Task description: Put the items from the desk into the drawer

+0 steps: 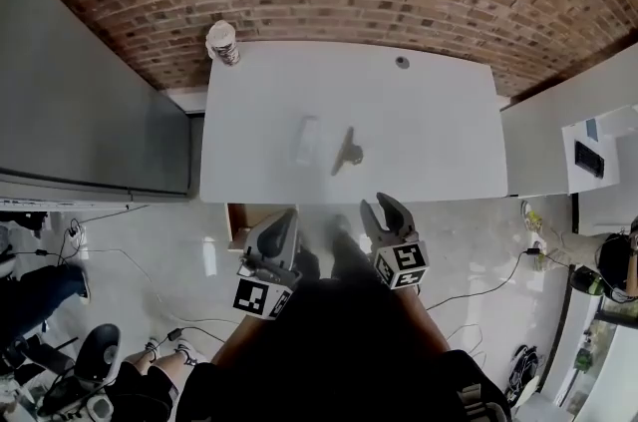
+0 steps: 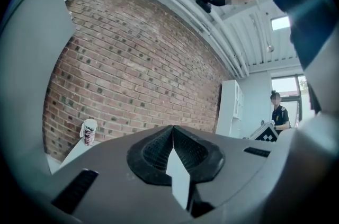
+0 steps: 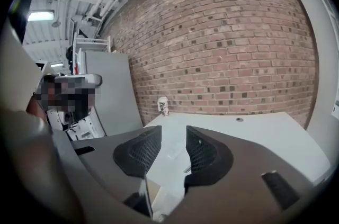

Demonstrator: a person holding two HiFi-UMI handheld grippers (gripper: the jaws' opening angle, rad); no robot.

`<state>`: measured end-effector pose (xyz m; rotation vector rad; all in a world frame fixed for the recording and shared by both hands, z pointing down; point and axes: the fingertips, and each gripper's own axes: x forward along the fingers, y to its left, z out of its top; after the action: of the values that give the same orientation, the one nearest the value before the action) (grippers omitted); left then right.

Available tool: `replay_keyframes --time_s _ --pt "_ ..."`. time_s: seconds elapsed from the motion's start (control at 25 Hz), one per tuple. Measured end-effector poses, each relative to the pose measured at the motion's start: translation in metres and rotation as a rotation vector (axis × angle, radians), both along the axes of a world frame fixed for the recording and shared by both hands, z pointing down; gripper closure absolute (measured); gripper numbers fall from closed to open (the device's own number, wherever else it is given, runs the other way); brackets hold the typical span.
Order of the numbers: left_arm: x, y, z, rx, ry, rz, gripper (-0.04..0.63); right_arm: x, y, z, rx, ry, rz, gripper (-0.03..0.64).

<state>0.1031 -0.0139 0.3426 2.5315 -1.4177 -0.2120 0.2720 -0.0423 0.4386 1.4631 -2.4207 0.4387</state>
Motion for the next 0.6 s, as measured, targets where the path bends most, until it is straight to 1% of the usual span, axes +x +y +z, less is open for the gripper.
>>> replay_keyframes --time_s 0.2,0.4,0.6 --pt "0.003 -0.020 0.002 -0.013 -0.014 -0.054 0.591 0.010 -0.038 0.032 -0.076 -0.027 -0.014 0.485" --pt "0.013 -0.036 0.003 -0.037 -0.014 -0.107 0.591 0.023 -0.067 0.075 -0.182 -0.047 -0.024 0.485" --pt "0.023 -0.051 0.002 -0.038 -0.026 -0.141 0.591 0.033 -0.092 0.121 -0.301 -0.069 -0.026 0.485"
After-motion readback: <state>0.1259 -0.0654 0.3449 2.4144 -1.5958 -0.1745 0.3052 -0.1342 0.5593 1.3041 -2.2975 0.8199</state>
